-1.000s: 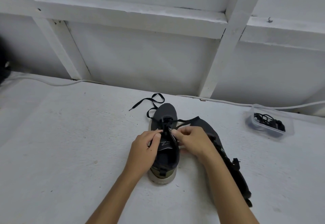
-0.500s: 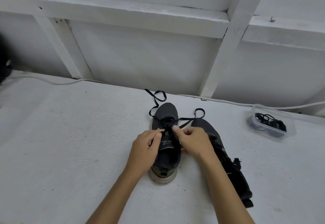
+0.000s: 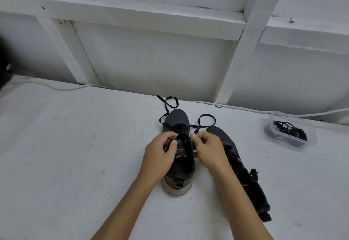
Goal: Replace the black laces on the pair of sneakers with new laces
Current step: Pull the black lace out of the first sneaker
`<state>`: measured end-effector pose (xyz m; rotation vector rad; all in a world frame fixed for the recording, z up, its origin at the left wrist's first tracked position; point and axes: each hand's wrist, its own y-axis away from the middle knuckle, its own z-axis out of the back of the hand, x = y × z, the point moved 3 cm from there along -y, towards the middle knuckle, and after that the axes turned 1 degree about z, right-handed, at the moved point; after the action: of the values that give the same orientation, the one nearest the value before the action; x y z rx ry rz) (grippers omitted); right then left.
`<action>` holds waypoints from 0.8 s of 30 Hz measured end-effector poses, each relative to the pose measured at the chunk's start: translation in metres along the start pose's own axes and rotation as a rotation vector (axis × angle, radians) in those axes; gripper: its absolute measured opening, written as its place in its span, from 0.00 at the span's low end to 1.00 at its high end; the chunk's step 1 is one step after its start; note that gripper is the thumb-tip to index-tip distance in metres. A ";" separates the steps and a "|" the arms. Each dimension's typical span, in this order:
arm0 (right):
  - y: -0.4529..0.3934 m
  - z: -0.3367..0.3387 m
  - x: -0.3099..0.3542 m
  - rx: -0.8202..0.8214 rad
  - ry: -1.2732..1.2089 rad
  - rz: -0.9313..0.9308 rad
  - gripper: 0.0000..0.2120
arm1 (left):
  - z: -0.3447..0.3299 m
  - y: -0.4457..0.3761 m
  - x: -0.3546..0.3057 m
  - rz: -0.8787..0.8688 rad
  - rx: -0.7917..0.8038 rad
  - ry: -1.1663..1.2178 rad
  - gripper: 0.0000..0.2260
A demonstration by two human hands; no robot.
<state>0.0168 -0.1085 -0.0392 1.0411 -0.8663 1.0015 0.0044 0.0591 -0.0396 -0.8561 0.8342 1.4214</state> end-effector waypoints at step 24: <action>0.000 0.002 0.006 0.123 0.139 0.013 0.13 | -0.011 -0.024 -0.014 -0.062 0.114 -0.304 0.03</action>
<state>0.0184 -0.1094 -0.0334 1.0569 -0.7052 1.1356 0.0286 0.0432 -0.0325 -0.5565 0.6445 1.3928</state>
